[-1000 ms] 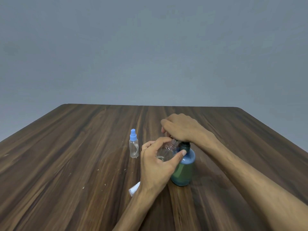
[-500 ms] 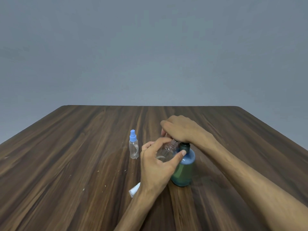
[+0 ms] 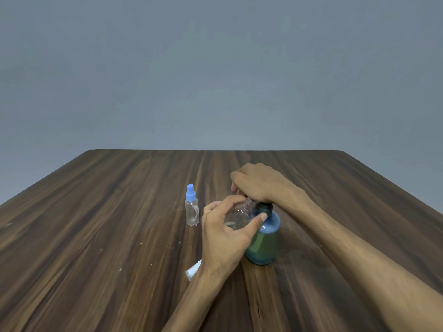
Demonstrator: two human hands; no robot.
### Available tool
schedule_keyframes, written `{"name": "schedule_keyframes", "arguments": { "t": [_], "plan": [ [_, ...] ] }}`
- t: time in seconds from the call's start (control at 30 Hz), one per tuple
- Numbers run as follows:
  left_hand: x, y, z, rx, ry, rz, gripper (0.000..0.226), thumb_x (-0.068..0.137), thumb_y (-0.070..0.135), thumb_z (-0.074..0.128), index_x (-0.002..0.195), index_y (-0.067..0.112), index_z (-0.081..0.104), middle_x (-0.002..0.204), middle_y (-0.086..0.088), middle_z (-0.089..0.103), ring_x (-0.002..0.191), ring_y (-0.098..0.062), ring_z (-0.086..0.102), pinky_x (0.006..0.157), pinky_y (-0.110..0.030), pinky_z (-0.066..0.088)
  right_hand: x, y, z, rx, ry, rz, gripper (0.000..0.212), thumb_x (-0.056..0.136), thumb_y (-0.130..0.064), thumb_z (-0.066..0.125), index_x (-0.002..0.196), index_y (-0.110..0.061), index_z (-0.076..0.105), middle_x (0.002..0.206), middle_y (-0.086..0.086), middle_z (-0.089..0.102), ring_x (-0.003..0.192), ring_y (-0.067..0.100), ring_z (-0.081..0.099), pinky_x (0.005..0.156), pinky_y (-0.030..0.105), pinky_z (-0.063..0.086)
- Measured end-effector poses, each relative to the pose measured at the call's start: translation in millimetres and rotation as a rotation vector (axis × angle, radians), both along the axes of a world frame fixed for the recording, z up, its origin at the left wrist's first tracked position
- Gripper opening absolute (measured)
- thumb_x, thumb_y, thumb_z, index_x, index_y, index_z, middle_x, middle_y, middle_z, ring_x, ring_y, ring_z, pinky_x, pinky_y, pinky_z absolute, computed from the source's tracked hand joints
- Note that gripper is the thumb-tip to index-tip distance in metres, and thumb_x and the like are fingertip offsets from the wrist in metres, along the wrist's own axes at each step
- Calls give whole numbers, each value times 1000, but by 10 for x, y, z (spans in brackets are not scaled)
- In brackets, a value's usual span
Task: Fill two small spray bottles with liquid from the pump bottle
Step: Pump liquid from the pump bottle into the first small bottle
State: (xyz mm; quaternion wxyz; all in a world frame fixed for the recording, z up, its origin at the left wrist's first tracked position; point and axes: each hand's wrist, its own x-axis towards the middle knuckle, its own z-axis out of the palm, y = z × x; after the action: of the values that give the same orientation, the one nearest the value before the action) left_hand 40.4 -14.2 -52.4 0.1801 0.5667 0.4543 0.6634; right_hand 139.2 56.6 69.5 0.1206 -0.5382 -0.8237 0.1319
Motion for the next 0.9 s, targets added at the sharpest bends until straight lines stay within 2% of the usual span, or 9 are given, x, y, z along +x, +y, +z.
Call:
{"name": "schedule_keyframes", "arguments": {
  "t": [0.07,0.17,0.23,0.33,0.43,0.5,0.63,0.77,0.9],
  "plan": [
    [-1,-14,17,-3,-9,3,39,74,57,88,107,40,76,99,12,81,104,-36,75,90,-54,64,-18,-10,6,-7,-46,-5,55,90,-45,30,97,-17,77,99,1,77,89,24,70,76,39,53],
    [-11,-16,5,11,11,-8,38,76,57,87,107,38,77,99,14,81,104,-37,74,89,-54,63,5,-10,72,18,31,-33,59,83,-47,28,98,-17,77,95,1,80,91,26,72,88,41,57],
    [-14,-8,11,12,5,-15,37,76,56,88,106,37,78,100,13,81,105,-37,74,90,-54,63,-5,-21,63,-12,20,-24,61,80,-47,27,98,-18,78,99,1,79,93,26,72,88,42,57],
    [-15,-10,15,5,-3,-9,38,75,56,88,107,38,77,101,12,82,105,-37,74,91,-55,63,-22,-34,23,-28,-39,-9,56,89,-45,30,98,-18,78,100,1,79,93,26,71,85,42,57],
    [-10,-13,9,17,12,-9,37,76,56,88,107,38,77,101,13,82,105,-37,74,89,-55,63,1,-35,81,6,35,-30,57,83,-47,28,96,-20,76,97,1,79,93,26,72,91,44,57],
    [-8,-9,24,18,12,-13,37,76,56,88,107,39,76,100,14,82,104,-35,75,89,-55,63,-5,-41,70,-13,43,-26,59,81,-47,28,98,-18,77,97,1,80,93,26,72,90,44,58],
    [-19,-20,13,15,15,-3,36,76,55,87,106,38,76,99,13,81,103,-34,75,89,-55,63,-12,-58,52,-9,-1,-28,53,91,-44,33,98,-17,78,98,1,79,91,26,71,87,43,58],
    [-14,-11,14,20,22,-5,37,76,56,87,106,36,78,100,13,81,104,-34,75,88,-56,63,5,-65,77,5,85,-28,55,83,-46,29,92,-20,76,94,-1,79,87,25,72,88,46,59],
    [-16,-16,20,20,20,-7,39,77,55,87,110,38,75,101,13,81,104,-34,75,89,-56,63,2,-63,26,2,53,-34,45,96,-39,38,89,-21,79,92,-3,79,87,22,72,84,41,58]
  ]
}}
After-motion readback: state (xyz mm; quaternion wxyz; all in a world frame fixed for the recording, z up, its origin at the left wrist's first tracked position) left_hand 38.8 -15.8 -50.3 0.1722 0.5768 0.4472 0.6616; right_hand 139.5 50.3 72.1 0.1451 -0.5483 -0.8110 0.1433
